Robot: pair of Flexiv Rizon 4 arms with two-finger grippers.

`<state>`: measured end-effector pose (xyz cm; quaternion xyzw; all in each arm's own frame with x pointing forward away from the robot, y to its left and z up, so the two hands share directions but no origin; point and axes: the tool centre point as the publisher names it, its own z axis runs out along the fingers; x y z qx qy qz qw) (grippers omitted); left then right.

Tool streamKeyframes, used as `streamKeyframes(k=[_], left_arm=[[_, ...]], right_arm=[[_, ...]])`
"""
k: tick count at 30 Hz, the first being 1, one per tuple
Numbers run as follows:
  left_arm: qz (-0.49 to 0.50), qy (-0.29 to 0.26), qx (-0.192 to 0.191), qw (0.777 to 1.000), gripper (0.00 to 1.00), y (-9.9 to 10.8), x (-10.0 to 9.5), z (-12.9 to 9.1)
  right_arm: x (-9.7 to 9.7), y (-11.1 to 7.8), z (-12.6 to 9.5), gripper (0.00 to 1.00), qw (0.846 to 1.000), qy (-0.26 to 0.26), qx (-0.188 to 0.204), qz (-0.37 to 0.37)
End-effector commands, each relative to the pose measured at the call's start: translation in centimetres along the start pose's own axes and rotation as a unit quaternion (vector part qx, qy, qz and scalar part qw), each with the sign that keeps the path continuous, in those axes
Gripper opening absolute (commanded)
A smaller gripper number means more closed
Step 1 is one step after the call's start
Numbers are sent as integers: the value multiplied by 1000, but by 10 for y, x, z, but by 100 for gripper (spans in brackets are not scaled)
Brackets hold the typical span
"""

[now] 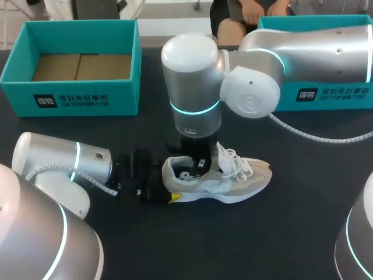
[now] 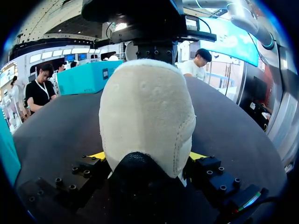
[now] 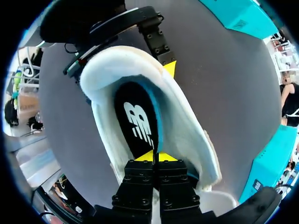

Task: Take the shoe out of the shoebox, open the shoe tongue, remove and reinsert the insole, then place the shoe into the shoebox

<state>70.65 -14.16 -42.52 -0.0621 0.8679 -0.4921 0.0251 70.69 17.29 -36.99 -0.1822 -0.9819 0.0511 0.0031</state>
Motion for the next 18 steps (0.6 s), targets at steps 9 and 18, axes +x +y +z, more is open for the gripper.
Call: streamKeyframes(k=[9, 18], left_arm=[[-1, -1, -2, 1000, 0, 3, -2, 2], [-1, -1, -2, 1000, 0, 3, -2, 2]], right_arm=[[-8, -38, -36, 0, 998, -23, -5, 54], [-12, -38, -51, 0, 998, 9, -15, 68]])
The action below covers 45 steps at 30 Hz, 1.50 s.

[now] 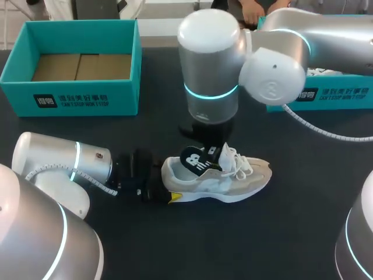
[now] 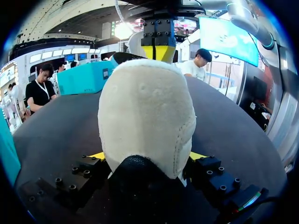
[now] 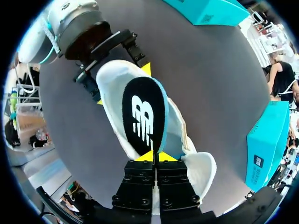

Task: Take the shoe out of the shoebox, open the shoe tongue, remove and reinsert the insole, then place the shoe into the shoebox

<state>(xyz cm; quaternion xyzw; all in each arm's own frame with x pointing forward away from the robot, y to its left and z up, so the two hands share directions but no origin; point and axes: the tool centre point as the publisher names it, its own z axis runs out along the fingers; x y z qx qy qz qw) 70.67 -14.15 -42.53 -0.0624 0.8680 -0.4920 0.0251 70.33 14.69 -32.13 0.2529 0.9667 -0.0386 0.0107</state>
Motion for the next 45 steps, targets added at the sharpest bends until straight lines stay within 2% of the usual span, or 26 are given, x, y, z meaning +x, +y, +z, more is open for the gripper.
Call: streamKeyframes(k=[1, 6, 13, 28, 38, 39, 40, 41, 42, 43, 45], left_arm=[[0, -1, -2, 1000, 0, 3, -2, 2], [0, -1, -2, 1000, 0, 3, -2, 2], [0, -1, -2, 1000, 0, 3, -2, 2], [0, -1, -2, 1000, 0, 3, -2, 2], [0, -1, -2, 1000, 0, 3, -2, 2], [0, -1, -2, 1000, 0, 3, -2, 2], [0, -1, -2, 1000, 0, 3, -2, 2], [0, -1, -2, 1000, 0, 3, -2, 2], [0, -1, -2, 1000, 0, 3, -2, 2], [0, -1, -2, 1000, 0, 3, -2, 2], [0, -1, -2, 1000, 0, 3, -2, 2]], right_arm=[[-6, -4, -8, 0, 1000, 20, -2, -6], [-5, 11, -18, 0, 999, 23, -24, -25], [-1, 26, -23, 0, 998, 39, -33, -46], [20, 65, -41, 0, 983, 96, -109, -116], [20, 80, -45, 0, 973, 129, -118, -150], [21, 80, -44, 38, 973, 132, -114, -149], [21, 79, -44, 45, 972, 140, -118, -145], [21, 77, -44, 92, 972, 147, -120, -141], [21, 76, -44, 100, 971, 155, -116, -138], [21, 74, -44, 100, 971, 162, -112, -136], [20, 71, -44, 100, 965, 188, -132, -126]])
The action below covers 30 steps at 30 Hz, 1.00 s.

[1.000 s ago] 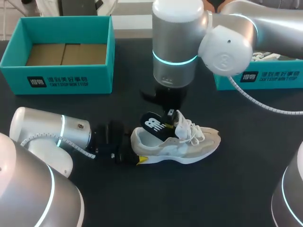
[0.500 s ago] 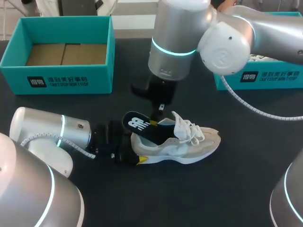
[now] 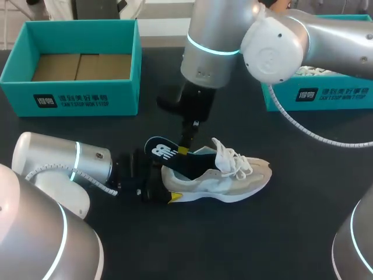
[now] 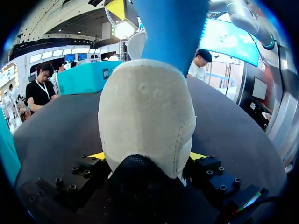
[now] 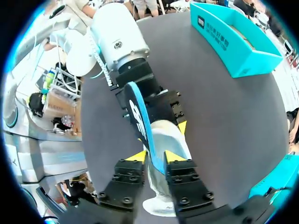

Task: Take the shoe out of the shoebox, open the shoe tongue, remove and reinsert the insole, then place the shoe into the shoebox

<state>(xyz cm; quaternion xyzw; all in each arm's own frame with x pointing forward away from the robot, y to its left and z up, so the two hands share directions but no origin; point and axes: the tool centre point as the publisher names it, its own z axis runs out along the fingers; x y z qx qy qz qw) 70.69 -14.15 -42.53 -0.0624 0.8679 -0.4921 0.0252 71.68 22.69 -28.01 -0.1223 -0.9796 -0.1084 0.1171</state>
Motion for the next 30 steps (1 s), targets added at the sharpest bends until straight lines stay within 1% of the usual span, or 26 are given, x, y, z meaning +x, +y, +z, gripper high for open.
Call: streamKeyframes(k=[1, 2, 5, 9, 12, 18, 20, 22, 23, 24, 25, 26, 27, 28, 30], left_arm=[[0, -1, -2, 1000, 0, 3, -1, 2], [0, -1, -2, 1000, 0, 3, -1, 2], [0, -1, -2, 1000, 0, 3, -1, 2], [0, -1, -2, 1000, 0, 3, -1, 2], [0, -1, -2, 1000, 0, 3, -1, 2], [0, -1, -2, 1000, 0, 3, -1, 2], [0, -1, -2, 1000, 0, 3, -1, 2], [0, -1, -2, 1000, 0, 3, -1, 2], [0, -1, -2, 1000, 0, 3, -1, 2], [0, -1, -2, 1000, 0, 3, -1, 2], [0, -1, -2, 1000, 0, 3, -1, 2], [0, -1, -2, 1000, 0, 3, -1, 2], [0, -1, -2, 1000, 0, 3, -1, 2], [0, -1, -2, 1000, 0, 3, -1, 2], [0, -1, -2, 1000, 0, 3, -1, 2]], right_arm=[[-5, -4, -1, 100, 998, 45, -30, 11], [-5, -5, -1, 100, 997, 62, -34, 13], [-6, -5, -5, 100, 995, 87, -54, 14], [-4, -4, -6, 100, 990, 109, -86, 6], [0, 0, -1, 100, 986, 119, -116, 0], [7, 7, 4, 100, 980, 121, -158, 2], [8, 10, 5, 100, 977, 118, -178, 0], [8, 13, 6, 100, 977, 114, -181, -5], [7, 14, 7, 99, 976, 111, -186, -8], [7, 15, 7, 95, 975, 108, -194, -14], [7, 16, 7, 87, 976, 104, -188, -23], [7, 17, 7, 82, 978, 91, -187, -35], [7, 19, 7, 77, 974, 99, -197, -51], [7, 21, 9, 74, 974, 100, -191, -68], [6, 22, 11, 70, 973, 103, -194, -74]])
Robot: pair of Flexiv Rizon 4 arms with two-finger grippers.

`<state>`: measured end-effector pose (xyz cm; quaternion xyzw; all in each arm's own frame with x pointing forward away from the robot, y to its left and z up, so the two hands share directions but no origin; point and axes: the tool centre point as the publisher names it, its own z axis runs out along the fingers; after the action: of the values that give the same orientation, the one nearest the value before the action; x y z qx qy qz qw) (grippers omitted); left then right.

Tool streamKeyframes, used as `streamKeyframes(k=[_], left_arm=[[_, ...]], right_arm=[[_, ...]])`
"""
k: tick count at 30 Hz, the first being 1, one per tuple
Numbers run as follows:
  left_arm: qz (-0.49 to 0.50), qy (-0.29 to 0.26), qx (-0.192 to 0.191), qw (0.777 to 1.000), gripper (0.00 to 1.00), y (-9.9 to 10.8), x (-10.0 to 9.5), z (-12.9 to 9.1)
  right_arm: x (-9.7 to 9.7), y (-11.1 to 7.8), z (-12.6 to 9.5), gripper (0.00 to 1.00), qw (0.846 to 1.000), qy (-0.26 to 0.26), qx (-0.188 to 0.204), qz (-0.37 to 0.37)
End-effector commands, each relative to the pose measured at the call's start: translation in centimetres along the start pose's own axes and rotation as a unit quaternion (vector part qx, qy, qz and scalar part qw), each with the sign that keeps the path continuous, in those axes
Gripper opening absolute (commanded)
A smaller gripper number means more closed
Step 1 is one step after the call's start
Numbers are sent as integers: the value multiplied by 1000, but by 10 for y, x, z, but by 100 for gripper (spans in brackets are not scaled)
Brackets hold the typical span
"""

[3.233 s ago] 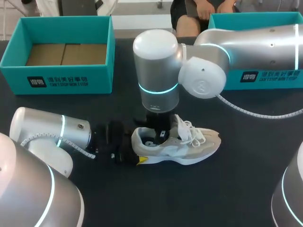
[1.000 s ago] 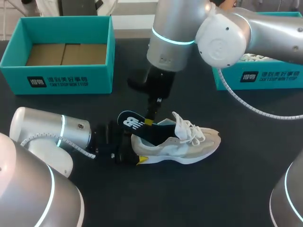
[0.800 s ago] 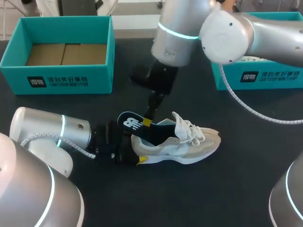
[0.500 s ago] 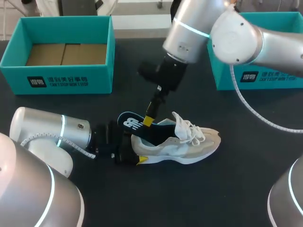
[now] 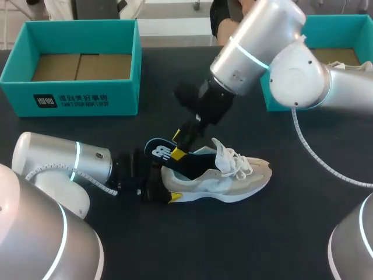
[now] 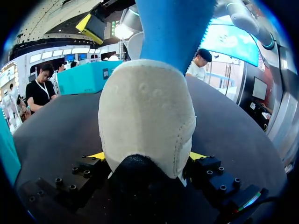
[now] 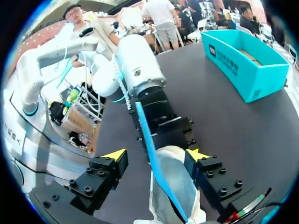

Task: Take the shoe out of the shoebox, open the shoe tongue, remove and reinsert the insole, then place the shoe into the shoebox

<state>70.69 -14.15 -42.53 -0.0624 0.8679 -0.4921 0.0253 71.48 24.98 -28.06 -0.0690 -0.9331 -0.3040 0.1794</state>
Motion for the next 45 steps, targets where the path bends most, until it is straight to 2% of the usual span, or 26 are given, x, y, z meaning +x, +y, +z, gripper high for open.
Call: streamKeyframes(k=[1, 2, 5, 9, 10, 12, 19, 27, 28, 30, 38, 45], left_arm=[[0, -1, -2, 1000, 0, 3, -1, 2], [0, -1, -2, 1000, 0, 3, -1, 2], [0, -1, -2, 1000, 0, 3, -1, 2], [0, -1, -2, 1000, 0, 3, -1, 2], [0, -1, -2, 1000, 0, 3, -1, 2], [0, -1, -2, 1000, 0, 3, -1, 2], [0, -1, -2, 1000, 0, 3, -1, 2], [0, -1, -2, 1000, 0, 3, -1, 2], [0, -1, -2, 1000, 0, 3, -1, 2], [0, -1, -2, 1000, 0, 3, -1, 2], [0, -1, -2, 1000, 0, 3, -1, 2], [0, -1, -2, 1000, 0, 3, -1, 2]], right_arm=[[-3, -1, 6, 60, 1000, 10, -9, -17], [-4, 0, 7, 54, 1000, 10, -15, -20], [-5, 0, 8, 57, 999, 8, -26, -33], [-5, 2, 13, 53, 997, 16, -30, -65], [-4, 2, 16, 57, 997, 20, -30, -70], [-4, 1, 20, 59, 996, 24, -32, -76], [-3, -1, 26, 54, 995, 29, -36, -83], [-5, -2, 33, 32, 995, 36, -35, -88], [-5, -3, 34, 25, 995, 38, -34, -90], [-4, -3, 34, 0, 995, 39, -34, -90], [-2, 4, 19, 0, 995, 35, -33, -82], [-5, 34, -17, 0, 995, 13, -94, -38]])
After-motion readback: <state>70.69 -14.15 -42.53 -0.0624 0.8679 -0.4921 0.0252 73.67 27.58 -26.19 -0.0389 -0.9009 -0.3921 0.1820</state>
